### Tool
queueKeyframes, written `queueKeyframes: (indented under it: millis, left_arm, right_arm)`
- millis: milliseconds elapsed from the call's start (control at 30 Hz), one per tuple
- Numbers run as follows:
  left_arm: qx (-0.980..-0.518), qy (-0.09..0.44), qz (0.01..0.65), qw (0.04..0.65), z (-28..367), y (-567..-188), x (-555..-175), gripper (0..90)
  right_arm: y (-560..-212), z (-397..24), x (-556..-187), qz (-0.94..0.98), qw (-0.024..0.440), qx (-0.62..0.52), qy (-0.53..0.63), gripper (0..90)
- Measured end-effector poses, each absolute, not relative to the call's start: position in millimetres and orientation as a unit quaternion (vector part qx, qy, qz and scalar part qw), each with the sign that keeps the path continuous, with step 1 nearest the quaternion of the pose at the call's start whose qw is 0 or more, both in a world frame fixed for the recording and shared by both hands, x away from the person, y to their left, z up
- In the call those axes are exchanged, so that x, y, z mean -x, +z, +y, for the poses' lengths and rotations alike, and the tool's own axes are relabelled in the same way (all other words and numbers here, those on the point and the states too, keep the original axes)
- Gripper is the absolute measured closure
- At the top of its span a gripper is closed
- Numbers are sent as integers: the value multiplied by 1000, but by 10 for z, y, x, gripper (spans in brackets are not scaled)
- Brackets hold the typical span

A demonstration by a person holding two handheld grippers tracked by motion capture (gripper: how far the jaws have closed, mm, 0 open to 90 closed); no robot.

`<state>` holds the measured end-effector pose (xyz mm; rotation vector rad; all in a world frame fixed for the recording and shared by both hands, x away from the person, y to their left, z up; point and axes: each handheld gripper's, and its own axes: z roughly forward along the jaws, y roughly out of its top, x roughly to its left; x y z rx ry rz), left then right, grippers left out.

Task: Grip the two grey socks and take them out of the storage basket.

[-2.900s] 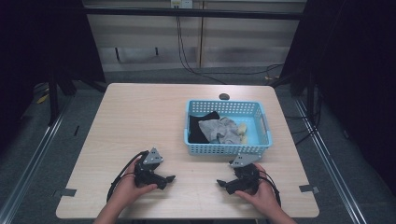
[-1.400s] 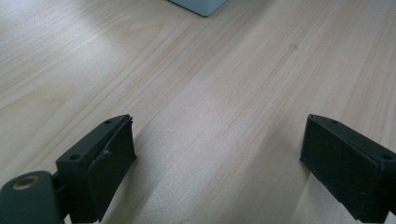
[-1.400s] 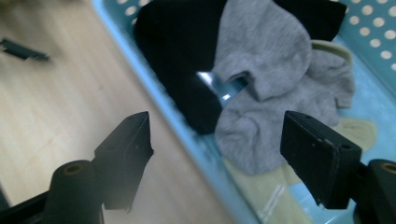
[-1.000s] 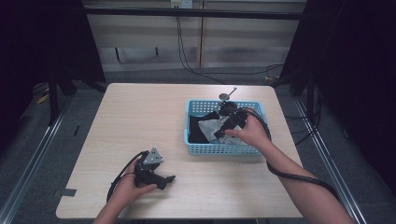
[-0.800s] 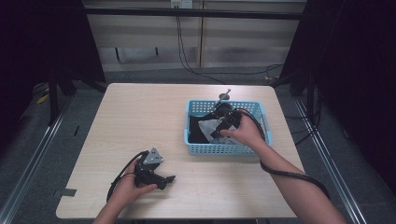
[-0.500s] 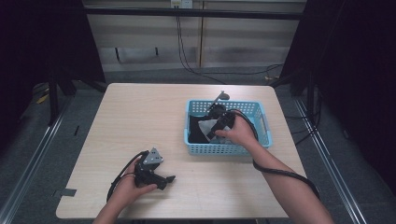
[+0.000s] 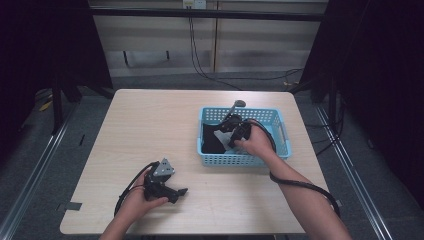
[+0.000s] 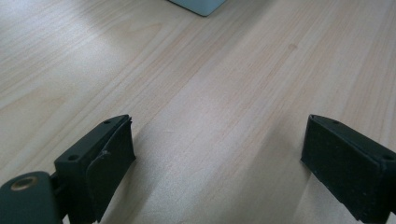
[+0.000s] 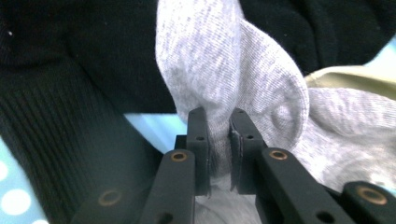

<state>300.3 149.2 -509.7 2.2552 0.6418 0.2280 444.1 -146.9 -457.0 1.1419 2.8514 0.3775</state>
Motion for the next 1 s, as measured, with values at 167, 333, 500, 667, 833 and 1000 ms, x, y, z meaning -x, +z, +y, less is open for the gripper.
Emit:
queueKeyframes:
  millis: [167, 333, 500, 667, 833, 1000]
  left_arm:
    - [-884, 89, 252, 383, 1492, -5097, -3003, 86]
    - [-884, 90, 251, 383, 1495, -5096, -3007, 86]
    - [-884, 90, 251, 383, 1494, -5096, -3007, 85]
    - [-885, 89, 251, 383, 1494, -5096, -3007, 85]
    - [-885, 90, 251, 383, 1492, -5097, -3006, 85]
    - [-885, 89, 250, 383, 1493, -5097, -3007, 85]
  right_arm:
    - [-4444, -1532, -4439, 921, 16, -367, 126, 821]
    - [-4342, -1601, -4440, 922, 15, -365, 131, 824]
    - [-4212, -1684, -4431, 919, 9, -370, 137, 823]
    - [-4072, -1729, -4412, 920, 6, -365, 142, 824]
    - [-3961, -1732, -4362, 925, 6, -352, 145, 823]
    - [-3847, -1714, -4303, 929, 6, -340, 147, 823]
